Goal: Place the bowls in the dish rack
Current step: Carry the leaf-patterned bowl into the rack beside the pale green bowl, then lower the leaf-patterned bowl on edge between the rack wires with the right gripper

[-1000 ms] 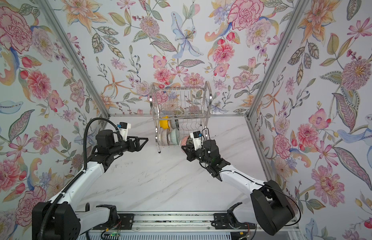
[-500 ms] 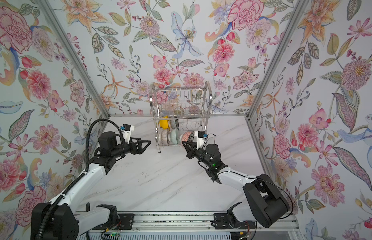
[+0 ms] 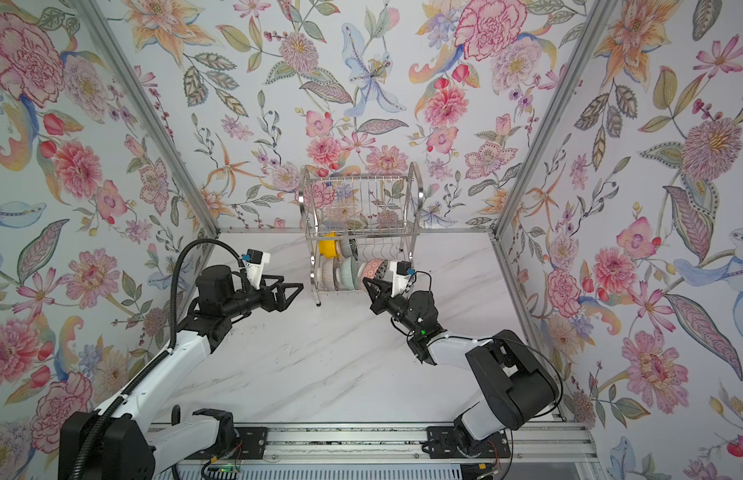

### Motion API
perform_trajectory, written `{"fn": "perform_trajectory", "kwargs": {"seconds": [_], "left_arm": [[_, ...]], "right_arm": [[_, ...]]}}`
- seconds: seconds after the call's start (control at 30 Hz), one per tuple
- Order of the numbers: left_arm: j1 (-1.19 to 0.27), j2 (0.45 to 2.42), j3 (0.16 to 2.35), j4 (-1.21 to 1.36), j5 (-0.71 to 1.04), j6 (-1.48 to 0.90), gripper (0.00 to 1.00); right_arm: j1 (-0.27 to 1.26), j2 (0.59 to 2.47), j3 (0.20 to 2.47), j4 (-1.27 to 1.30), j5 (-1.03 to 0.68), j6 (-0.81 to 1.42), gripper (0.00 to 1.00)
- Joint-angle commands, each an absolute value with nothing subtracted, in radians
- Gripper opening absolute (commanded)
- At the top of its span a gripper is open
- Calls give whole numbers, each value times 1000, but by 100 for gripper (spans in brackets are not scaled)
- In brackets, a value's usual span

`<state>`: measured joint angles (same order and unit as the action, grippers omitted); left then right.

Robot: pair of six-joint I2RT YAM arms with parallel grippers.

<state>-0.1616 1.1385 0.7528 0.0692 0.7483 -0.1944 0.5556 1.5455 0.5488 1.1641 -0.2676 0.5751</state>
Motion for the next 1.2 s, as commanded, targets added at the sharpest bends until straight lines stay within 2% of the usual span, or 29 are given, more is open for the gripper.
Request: {"fn": "perform_trajectory", "kwargs": {"seconds": [0.0,0.63,1.17], "left_arm": [[-173,1119,735,85,745,-167,99],[-184,1131,732,82,736,-169,99],[-187,1152,736,83,730,-178,99]], "right_arm": [[555,1569,586,1336,-230,599,0],[500,1803,691,1531,-234,749,0],[474,1899,760,1499,-289,867,0]]}}
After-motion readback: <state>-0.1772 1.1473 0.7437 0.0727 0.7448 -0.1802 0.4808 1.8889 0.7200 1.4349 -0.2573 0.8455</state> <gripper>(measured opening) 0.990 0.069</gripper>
